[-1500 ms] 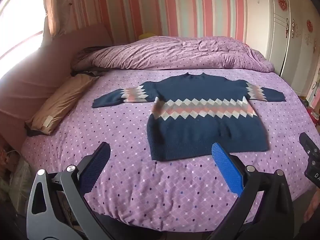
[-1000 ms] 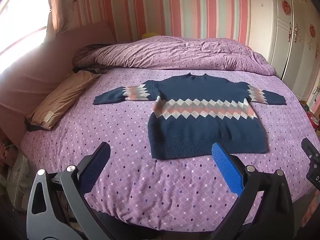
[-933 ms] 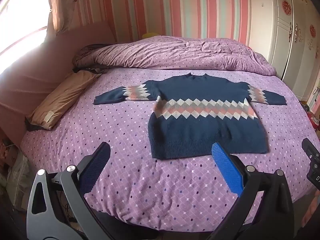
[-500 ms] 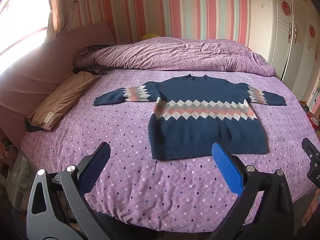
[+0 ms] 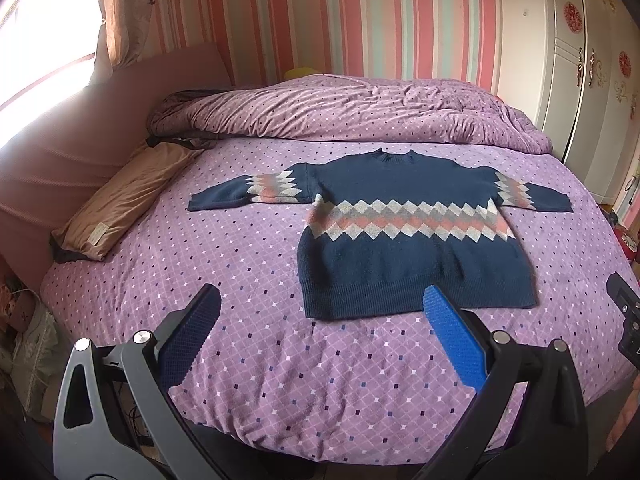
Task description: Fold small clothes
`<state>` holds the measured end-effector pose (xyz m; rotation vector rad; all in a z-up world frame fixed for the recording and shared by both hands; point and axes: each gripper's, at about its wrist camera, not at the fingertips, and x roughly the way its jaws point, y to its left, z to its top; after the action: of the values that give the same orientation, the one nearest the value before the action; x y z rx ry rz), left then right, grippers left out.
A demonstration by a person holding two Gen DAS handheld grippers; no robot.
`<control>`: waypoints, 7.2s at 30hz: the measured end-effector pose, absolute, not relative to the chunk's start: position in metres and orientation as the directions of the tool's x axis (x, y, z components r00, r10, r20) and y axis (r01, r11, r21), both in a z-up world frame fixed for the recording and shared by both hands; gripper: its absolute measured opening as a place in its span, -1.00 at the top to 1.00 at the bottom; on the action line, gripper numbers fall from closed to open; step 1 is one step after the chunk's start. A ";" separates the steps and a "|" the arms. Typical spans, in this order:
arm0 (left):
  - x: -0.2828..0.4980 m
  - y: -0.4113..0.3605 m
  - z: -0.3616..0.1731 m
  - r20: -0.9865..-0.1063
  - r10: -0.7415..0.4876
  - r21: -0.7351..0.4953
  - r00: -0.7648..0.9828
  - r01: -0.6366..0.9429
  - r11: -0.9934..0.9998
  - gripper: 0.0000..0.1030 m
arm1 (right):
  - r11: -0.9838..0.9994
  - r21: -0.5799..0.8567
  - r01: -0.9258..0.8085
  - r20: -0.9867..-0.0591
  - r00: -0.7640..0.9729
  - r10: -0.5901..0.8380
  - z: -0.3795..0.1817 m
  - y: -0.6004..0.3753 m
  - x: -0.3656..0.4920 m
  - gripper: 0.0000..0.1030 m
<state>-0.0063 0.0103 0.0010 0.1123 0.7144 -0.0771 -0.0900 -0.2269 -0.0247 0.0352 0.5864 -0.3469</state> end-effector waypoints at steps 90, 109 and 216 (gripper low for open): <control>0.417 0.113 0.021 -0.813 -0.033 -0.019 0.581 0.029 0.999 -0.94 | 0.948 -0.132 0.288 -0.618 0.724 -0.306 0.079 -0.204 0.323 -0.97; 0.503 0.262 -0.178 -0.823 -0.182 -0.279 0.537 -0.105 0.954 -0.94 | 0.941 -0.251 0.226 -0.679 0.651 -0.338 -0.051 -0.160 0.402 -0.97; 0.476 -0.321 -0.231 -0.835 -0.406 -0.252 0.372 0.396 0.883 0.90 | 0.879 -0.204 0.431 -0.710 0.553 -0.436 -0.144 -0.466 0.350 -0.96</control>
<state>0.4758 -0.3209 -0.2308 -0.0099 1.0724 -0.5139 0.3503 -0.4656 -0.1442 -0.0065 0.8413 -0.5125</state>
